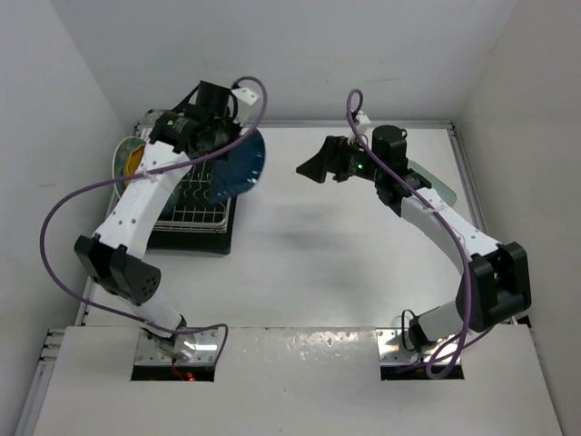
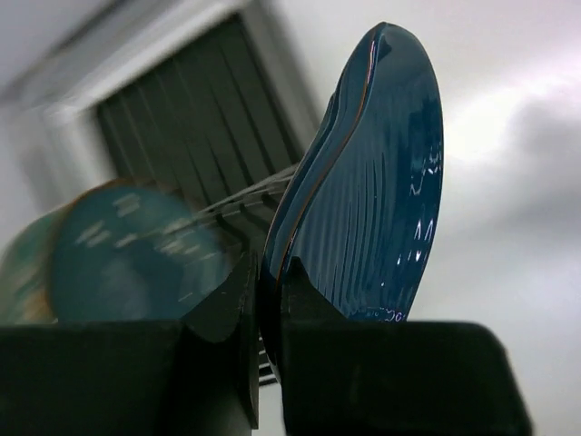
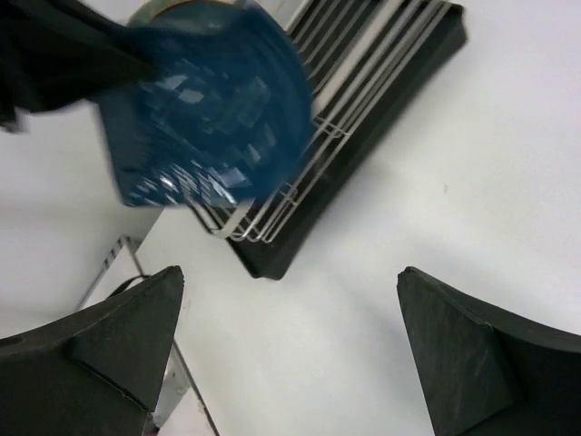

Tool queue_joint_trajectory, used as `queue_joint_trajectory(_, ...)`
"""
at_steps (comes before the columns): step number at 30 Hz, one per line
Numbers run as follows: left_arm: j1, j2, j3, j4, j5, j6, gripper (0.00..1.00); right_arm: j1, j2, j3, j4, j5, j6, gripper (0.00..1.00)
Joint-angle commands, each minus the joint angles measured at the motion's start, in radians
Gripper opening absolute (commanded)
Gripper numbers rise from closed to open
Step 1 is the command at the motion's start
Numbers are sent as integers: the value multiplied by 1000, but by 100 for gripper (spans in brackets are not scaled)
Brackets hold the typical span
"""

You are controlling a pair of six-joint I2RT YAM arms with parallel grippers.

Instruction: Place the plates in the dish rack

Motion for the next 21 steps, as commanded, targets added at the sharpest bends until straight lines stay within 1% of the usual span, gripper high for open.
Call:
queue_joint_trajectory(1,23,-160,28,163,-510,-80,0,4,-23,-3,-15,112,28,100)
queue_joint_trajectory(4,32,-213,-56,232,-693,-100,0,6,-39,-35,-13,141,31,100)
queue_joint_trajectory(6,32,-228,-95,264,-740,-125,0,6,-45,-47,-15,147,33,100)
queue_joint_trajectory(8,43,-237,-168,290,-795,-125,0,2,-45,-53,-18,153,34,100)
queue_joint_trajectory(9,43,-246,-196,307,-804,-125,0,1,-43,-55,-18,153,36,100)
queue_joint_trajectory(11,81,-246,-271,370,-817,-125,0,1,-42,-58,-25,155,42,100)
queue_joint_trajectory(13,103,-256,-309,435,-817,-125,0,-2,-42,-58,-27,152,37,100)
queue_joint_trajectory(18,137,-245,-377,490,-798,-114,0,2,-56,-78,-31,153,36,100)
queue_joint_trajectory(21,160,-245,-455,585,-798,-86,0,-19,-62,-93,-31,153,37,100)
